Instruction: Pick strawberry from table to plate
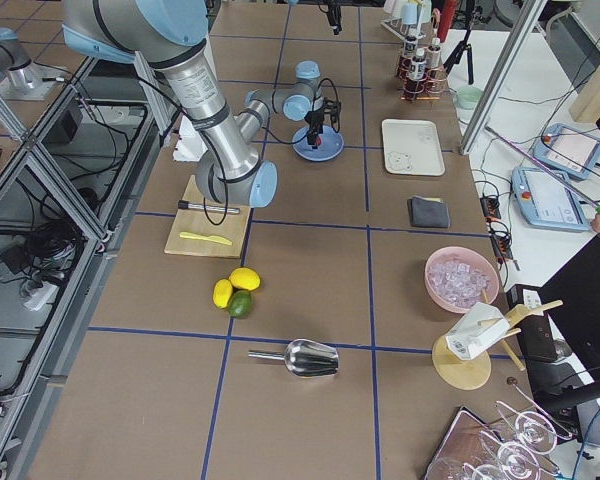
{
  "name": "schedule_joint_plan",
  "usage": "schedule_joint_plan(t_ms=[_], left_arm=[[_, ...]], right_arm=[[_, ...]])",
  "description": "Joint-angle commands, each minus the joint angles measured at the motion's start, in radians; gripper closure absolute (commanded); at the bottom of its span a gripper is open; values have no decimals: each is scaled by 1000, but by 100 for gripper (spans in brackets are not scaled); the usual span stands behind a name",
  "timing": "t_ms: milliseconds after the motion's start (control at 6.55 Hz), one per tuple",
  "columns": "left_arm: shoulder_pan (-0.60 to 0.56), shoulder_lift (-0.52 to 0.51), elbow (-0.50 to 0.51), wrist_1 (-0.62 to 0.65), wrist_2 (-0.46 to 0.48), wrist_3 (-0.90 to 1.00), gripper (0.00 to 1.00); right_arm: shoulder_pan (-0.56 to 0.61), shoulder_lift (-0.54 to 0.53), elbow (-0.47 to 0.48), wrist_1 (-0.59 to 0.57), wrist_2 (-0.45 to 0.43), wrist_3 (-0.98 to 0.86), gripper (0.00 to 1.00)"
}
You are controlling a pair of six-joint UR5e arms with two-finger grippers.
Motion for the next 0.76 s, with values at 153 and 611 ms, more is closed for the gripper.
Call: schedule_joint_plan(t_ms=[153, 611], left_arm=[[-15, 48, 15, 0, -3, 120, 43], [-197, 95, 114, 8, -62, 484, 43]], right_arm=[[86, -278, 399, -102, 69, -155, 0], [395, -636, 601, -88, 294, -545, 0]])
